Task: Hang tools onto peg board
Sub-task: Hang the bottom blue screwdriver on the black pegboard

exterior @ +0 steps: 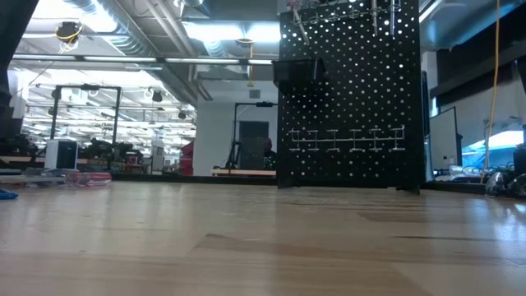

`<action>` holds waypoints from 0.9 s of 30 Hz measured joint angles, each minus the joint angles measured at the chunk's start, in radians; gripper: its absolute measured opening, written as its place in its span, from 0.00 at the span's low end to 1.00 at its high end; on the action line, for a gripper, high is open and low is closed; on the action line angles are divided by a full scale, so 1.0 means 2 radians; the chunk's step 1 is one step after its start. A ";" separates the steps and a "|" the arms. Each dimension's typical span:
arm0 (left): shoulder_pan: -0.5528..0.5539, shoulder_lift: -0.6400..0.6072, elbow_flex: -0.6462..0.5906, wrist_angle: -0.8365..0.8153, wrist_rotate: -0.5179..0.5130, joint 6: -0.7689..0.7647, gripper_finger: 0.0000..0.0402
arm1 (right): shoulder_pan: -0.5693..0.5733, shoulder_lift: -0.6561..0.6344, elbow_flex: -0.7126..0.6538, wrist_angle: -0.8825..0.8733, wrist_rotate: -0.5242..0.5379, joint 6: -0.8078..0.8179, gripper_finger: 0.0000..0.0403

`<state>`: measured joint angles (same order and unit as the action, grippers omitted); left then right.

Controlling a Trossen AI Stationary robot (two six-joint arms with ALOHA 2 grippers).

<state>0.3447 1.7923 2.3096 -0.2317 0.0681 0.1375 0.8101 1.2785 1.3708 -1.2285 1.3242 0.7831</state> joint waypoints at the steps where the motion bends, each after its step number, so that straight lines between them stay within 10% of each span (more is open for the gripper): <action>1: 0.000 0.002 -0.001 0.000 0.000 0.000 0.38 | 0.000 0.000 0.000 0.000 0.000 0.001 0.02; 27: 0.006 0.055 -0.005 -0.043 0.007 0.000 0.38 | 0.000 0.015 0.000 -0.002 -0.009 0.013 0.02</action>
<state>0.3573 1.9031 2.3005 -0.3170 0.0822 0.1385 0.8101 1.3079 1.3708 -1.2329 1.3069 0.8082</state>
